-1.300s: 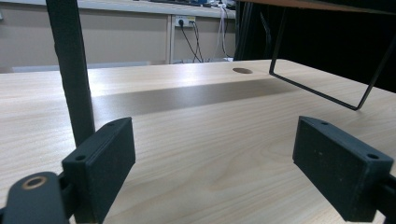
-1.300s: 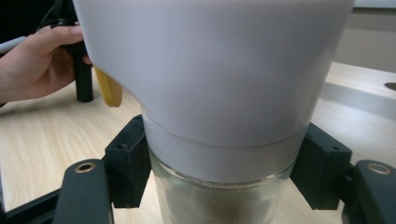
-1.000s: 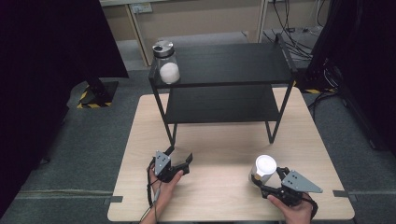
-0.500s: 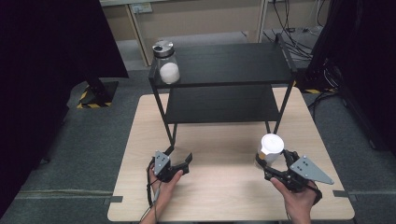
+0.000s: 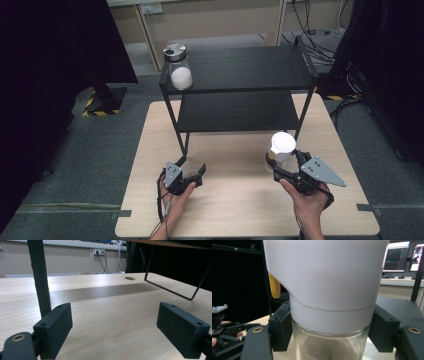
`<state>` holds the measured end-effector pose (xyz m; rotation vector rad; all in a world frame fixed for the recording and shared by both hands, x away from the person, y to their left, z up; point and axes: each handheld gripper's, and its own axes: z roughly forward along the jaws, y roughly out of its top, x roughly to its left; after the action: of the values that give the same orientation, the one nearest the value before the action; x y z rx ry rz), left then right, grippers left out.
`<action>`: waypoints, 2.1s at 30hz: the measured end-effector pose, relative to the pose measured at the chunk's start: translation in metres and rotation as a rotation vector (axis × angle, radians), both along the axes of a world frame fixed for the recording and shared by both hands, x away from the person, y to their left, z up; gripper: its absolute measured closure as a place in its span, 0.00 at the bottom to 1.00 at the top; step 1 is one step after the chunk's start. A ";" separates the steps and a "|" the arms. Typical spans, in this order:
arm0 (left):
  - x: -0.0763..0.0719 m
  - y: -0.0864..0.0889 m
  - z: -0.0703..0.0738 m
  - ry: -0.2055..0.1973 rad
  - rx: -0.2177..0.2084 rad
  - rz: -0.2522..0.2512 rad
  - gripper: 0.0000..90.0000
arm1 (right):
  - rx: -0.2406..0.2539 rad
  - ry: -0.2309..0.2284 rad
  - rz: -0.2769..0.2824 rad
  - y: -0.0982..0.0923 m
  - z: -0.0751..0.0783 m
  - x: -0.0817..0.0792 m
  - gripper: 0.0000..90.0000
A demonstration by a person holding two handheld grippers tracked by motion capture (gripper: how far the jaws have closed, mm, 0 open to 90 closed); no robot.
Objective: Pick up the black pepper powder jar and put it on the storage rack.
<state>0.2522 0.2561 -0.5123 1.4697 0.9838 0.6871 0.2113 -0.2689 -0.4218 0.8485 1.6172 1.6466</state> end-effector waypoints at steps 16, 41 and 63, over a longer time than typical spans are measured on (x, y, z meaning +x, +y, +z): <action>0.000 0.000 0.000 0.000 0.002 0.000 0.14 | 0.033 -0.061 -0.039 0.010 0.027 0.009 0.34; 0.000 -0.001 0.000 -0.003 0.002 0.000 0.14 | 0.056 -0.134 -0.073 0.015 0.077 0.027 0.34; 0.000 -0.001 -0.001 -0.005 0.002 0.000 0.14 | 0.096 -0.161 -0.072 0.021 0.118 0.045 0.34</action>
<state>0.2517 0.2551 -0.5128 1.4688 0.9794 0.6919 0.2565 -0.2480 -0.3041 0.7907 1.3927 1.7073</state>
